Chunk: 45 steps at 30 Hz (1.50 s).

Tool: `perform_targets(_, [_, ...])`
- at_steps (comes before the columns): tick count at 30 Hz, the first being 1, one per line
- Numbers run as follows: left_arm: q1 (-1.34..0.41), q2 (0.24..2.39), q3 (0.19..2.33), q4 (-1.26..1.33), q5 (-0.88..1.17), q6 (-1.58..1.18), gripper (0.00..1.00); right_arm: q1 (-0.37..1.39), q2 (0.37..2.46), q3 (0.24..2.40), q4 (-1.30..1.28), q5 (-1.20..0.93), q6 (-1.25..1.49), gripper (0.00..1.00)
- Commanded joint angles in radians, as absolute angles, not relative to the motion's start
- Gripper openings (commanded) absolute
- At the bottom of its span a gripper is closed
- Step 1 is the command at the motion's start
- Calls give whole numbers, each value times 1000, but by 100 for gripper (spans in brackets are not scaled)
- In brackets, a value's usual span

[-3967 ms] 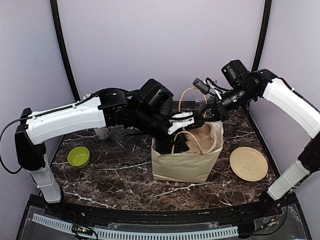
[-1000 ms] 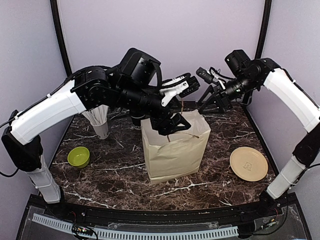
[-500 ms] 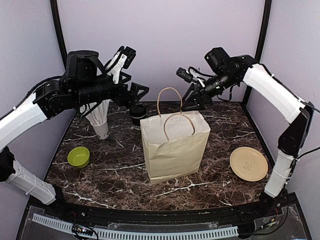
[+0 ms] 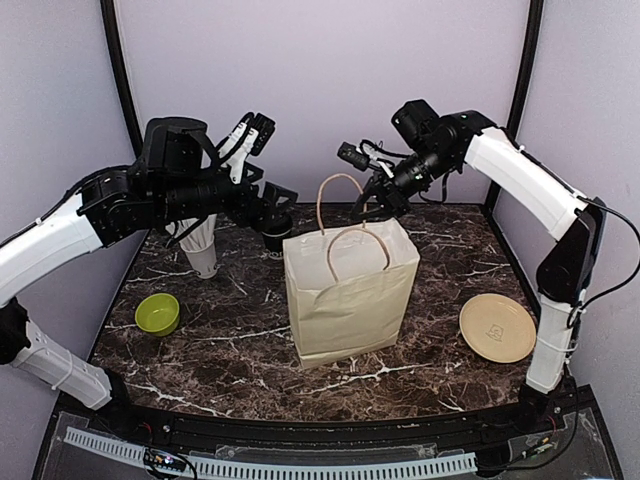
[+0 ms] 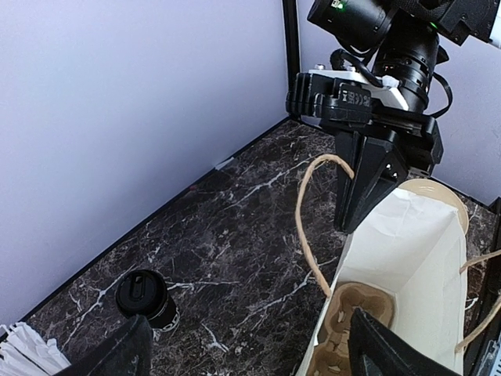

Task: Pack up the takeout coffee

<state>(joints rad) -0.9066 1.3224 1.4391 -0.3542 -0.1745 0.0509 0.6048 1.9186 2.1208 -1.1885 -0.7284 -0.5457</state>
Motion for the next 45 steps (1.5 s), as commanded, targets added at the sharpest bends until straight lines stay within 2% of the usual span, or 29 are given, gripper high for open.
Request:
perform_targets(1, [-888,1312,1431,-328,-178,47,89,564,1851,2116,-1240,-731,-581,0])
perform_targets(8, [-834,1407,1501,-400,-185,25,89,441,1816,2065,-1280,-749,-624,0])
perform_targets(16, [-734,1623,1681,-512,-142,12,90,367,1827,2063,-1189,-711,-553,0])
perform_targets(22, [-664,1795,1857,-637,-129,4,90,347,1812,2074,-1200,-706,-546,37])
perform_targets(26, [-612,1890,1958,-698,-96,3,90,335,1744,2028,-1175,-676,-539,49])
perform_targets(30, [-559,1982,2034,-732,-36,-28,91,306,1652,1952,-1150,-677,-527,57])
perform_targets(36, [-517,2111,2094,-757,-4,-24,92,248,1475,1711,-1013,-642,-479,65])
perform_targets(45, [-491,2225,2164,-750,-23,-31,92,213,1378,1559,-942,-648,-451,66])
